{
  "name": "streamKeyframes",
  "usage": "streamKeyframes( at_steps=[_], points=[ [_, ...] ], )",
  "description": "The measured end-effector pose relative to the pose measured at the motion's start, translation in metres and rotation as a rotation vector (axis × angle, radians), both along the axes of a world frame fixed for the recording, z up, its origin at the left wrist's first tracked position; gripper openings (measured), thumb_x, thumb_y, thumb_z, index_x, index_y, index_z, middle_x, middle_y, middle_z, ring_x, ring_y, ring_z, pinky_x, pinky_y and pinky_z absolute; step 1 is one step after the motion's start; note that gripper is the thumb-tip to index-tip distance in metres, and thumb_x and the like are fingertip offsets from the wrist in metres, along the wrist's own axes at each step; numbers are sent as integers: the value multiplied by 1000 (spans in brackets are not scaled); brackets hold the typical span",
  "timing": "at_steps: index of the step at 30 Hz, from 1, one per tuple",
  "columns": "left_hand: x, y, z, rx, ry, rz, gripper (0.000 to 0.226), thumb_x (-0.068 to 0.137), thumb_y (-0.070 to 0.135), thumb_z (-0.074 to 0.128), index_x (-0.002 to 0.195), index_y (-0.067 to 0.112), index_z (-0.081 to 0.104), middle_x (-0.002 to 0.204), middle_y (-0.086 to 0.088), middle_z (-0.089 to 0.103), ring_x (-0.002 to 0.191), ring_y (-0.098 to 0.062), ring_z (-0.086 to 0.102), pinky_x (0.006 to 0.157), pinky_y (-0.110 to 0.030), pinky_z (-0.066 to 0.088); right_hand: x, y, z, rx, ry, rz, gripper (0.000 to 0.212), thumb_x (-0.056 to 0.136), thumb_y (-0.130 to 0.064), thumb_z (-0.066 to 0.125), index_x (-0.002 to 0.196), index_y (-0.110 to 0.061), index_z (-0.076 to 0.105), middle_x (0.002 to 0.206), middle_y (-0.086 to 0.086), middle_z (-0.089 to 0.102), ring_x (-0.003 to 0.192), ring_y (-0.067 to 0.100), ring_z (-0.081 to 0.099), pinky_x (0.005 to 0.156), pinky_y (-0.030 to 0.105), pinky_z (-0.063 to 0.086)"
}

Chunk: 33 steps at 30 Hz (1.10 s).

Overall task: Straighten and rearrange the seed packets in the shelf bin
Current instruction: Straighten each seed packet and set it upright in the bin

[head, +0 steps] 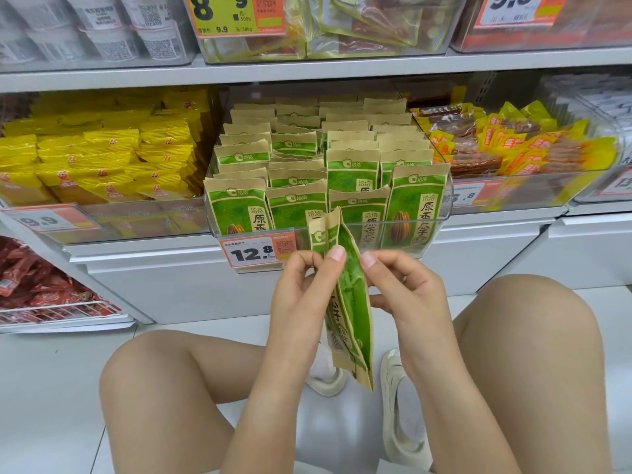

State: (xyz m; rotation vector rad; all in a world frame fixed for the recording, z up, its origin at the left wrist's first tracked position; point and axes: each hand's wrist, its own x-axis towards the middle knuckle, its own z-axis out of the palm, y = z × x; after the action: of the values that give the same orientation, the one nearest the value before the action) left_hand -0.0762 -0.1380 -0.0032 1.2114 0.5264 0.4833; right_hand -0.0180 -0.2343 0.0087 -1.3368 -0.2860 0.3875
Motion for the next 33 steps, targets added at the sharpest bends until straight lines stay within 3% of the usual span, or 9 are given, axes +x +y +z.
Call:
streamKeyframes(
  at_steps=[4,7,11,15,20,22,25,29,33],
  points=[
    [1,0,2,-16,-13,19,66,69,52,73,97,-4,50,77,-5,61,78,-22,58,87,-60,51,-1,1,1,-43,-40,-6,13,89,-8,61,78,-10,67,59,-10,63,59,1,59,54,18,50],
    [1,0,2,12,-7,23,57,75,45,68,98,-5,52,76,-2,64,76,-20,61,78,-43,52,0,3,3,-83,-85,-26,16,90,-13,63,74,-12,66,58,-10,60,57,3,57,54,18,48],
    [1,-1,0,29,3,4,65,68,55,66,97,-2,54,82,-8,62,80,-25,60,80,-51,51,1,5,4,-125,-148,-70,20,89,-20,65,70,-14,65,57,-11,56,57,7,53,54,20,47],
    [1,-1,-2,33,7,-15,56,70,53,66,91,3,53,80,-6,60,77,-20,58,73,-38,47,2,8,1,-147,-191,-127,22,90,-15,64,68,-15,64,55,-14,52,55,6,47,56,19,42],
    [-3,-1,-6,61,13,-136,48,74,37,72,114,18,53,107,10,67,88,-6,66,72,-21,51,7,10,3,-134,-221,-199,24,88,-18,68,64,-22,63,57,-14,57,57,6,49,62,25,41],
    [-5,0,-10,116,34,-211,72,67,41,78,132,33,48,128,14,61,105,-11,66,81,-25,53,12,9,7,-102,-231,-243,19,85,-25,65,66,-24,64,62,-10,60,61,10,52,63,31,44],
    [-5,0,-13,136,56,-274,74,58,47,78,126,48,49,124,22,63,112,-13,64,89,-29,52,17,9,11,-98,-262,-267,17,87,-23,64,70,-23,65,66,-4,61,64,11,52,64,34,45],
    [-4,0,-12,74,36,-207,75,59,45,79,128,31,56,119,11,69,107,-10,67,87,-27,53,18,3,13,-89,-176,-146,13,87,-24,69,76,-19,67,66,-6,65,62,8,60,59,27,52],
    [-5,3,-6,-40,-19,-75,58,71,33,76,125,20,61,116,2,70,97,-7,69,76,-23,54,6,-9,4,-149,-37,38,30,64,-40,68,78,-13,67,67,-5,68,59,7,62,62,24,53]
  ],
)
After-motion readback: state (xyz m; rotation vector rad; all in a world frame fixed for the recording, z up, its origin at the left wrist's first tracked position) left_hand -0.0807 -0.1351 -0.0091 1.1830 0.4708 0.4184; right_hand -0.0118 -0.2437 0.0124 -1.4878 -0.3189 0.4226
